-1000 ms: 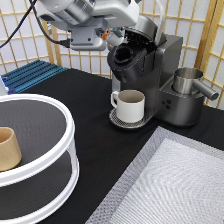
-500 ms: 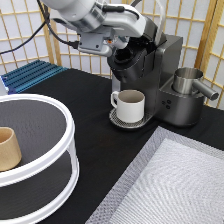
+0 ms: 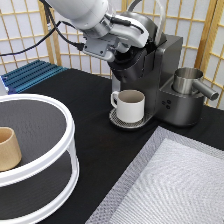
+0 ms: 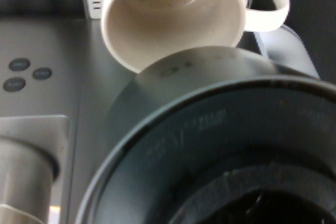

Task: Make coffee

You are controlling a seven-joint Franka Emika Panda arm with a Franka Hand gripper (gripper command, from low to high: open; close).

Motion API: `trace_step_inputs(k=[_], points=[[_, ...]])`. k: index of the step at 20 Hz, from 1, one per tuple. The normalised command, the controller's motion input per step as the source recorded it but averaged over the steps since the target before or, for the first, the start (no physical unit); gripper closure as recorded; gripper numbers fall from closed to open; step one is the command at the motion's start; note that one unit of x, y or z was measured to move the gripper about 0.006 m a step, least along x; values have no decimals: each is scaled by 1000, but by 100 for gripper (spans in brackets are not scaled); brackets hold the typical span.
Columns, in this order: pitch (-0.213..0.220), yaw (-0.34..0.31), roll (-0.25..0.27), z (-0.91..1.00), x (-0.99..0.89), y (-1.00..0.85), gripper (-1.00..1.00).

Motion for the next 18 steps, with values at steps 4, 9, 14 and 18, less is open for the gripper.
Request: trace_step_inputs(k=[4, 9, 14, 18], points=[[74, -24, -78, -126, -38, 4, 100], [58, -35, -99, -135, -34, 17, 100], [63, -32, -151, -10, -92, 51, 100], [58, -30, -290, 2, -100, 285, 100]])
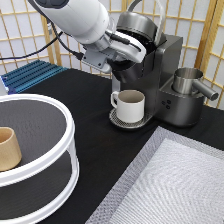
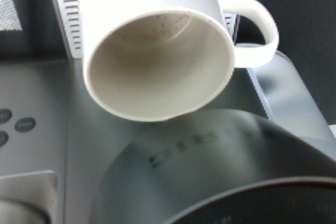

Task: Make coffee

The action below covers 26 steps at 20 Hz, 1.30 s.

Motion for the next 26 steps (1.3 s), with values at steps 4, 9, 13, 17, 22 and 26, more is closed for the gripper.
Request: trace_step_inputs(k=[4, 9, 13, 17, 22, 26], points=[[30, -23, -375, -5, -186, 390, 100], [14, -3, -345, -4, -178, 333, 100], [0, 0, -269, 2, -128, 226, -100], [-53, 0, -200, 0, -54, 183, -100], [-135, 0, -139, 44, -185, 103, -100], [-129, -5, -80, 175, -449, -219, -100]])
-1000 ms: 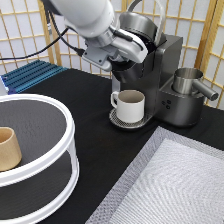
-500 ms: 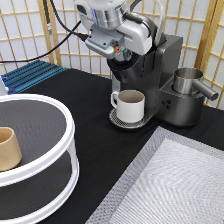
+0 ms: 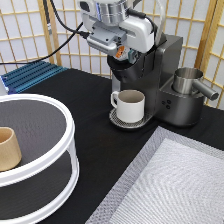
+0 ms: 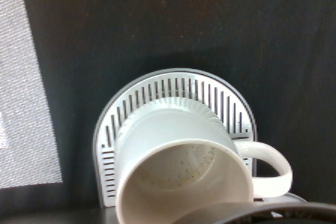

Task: Make coffee

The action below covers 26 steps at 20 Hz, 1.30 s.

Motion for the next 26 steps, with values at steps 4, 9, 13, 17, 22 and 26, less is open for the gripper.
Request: trace_step_inputs(k=[4, 9, 13, 17, 22, 26], points=[[-92, -4, -29, 241, -483, -634, -100], [-54, -32, -51, 496, -471, -329, -100], [-25, -23, -122, 989, -169, 532, -100], [35, -1, -144, 1000, 316, 909, -100], [86, 0, -187, 989, 497, 928, -100], [116, -6, -273, 702, 398, 650, -100]])
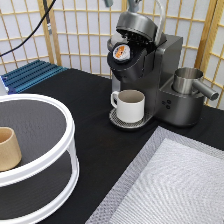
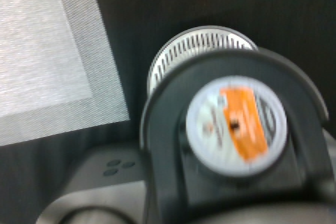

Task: Make coffee

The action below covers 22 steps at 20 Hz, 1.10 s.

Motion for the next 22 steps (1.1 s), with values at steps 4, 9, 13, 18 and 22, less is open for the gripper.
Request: trace_step_inputs(k=[4, 9, 13, 18, 22], points=[[130, -51, -300, 385, 412, 362, -100], [135, -45, -314, 113, 552, 171, -100], [142, -10, -295, 0, 551, 211, -100], [168, 33, -198, 79, 551, 390, -100], [215, 102, -81, 323, 521, 561, -100]])
